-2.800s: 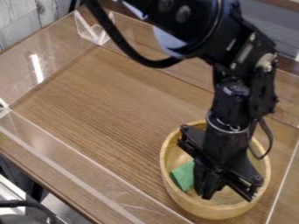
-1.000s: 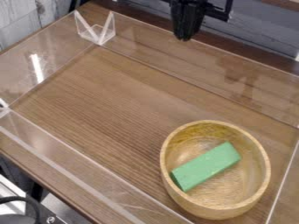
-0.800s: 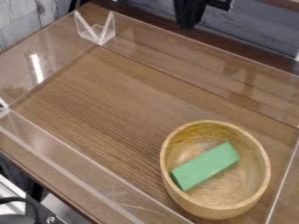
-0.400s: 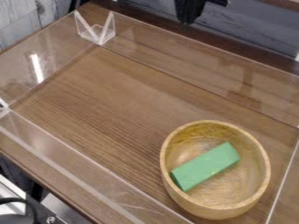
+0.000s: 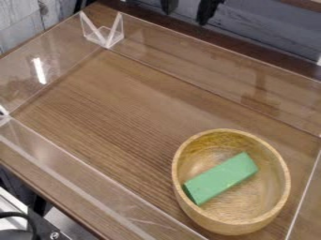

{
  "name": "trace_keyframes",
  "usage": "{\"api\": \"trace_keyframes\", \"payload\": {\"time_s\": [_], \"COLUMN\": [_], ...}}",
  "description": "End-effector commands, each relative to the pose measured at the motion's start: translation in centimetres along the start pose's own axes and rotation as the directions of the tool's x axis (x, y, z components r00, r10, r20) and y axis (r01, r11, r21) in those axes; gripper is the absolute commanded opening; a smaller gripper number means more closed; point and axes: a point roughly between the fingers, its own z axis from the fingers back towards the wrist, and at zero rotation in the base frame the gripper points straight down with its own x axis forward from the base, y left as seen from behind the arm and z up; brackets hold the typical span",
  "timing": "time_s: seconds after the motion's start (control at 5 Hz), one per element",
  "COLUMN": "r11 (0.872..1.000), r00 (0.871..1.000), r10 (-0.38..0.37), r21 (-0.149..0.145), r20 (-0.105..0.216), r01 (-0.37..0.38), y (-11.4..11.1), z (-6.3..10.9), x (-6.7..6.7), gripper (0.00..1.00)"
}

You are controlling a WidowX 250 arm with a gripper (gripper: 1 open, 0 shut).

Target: Put the green block in the brown bowl

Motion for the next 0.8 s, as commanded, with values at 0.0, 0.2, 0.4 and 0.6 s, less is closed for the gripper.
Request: {"api": "trace_keyframes", "payload": {"time_s": [0.0, 0.2, 0.4, 0.6], "r11": [1.000, 1.000, 0.999, 0.999], "r00": [0.997, 0.996, 0.996, 0.996], "r10": [0.003, 0.004, 0.005, 0.007], "r21": [0.019, 0.027, 0.031, 0.035], "r20": [0.079, 0.085, 0.088, 0.090], "r01": [-0.005, -0.007, -0.008, -0.010], "y": [2.3, 3.7, 4.7, 5.6], "z": [1.2, 0.3, -0.6, -1.6], "x": [1.0, 1.0, 1.0, 1.0], "gripper": [1.00, 1.00, 1.00, 1.00]}}
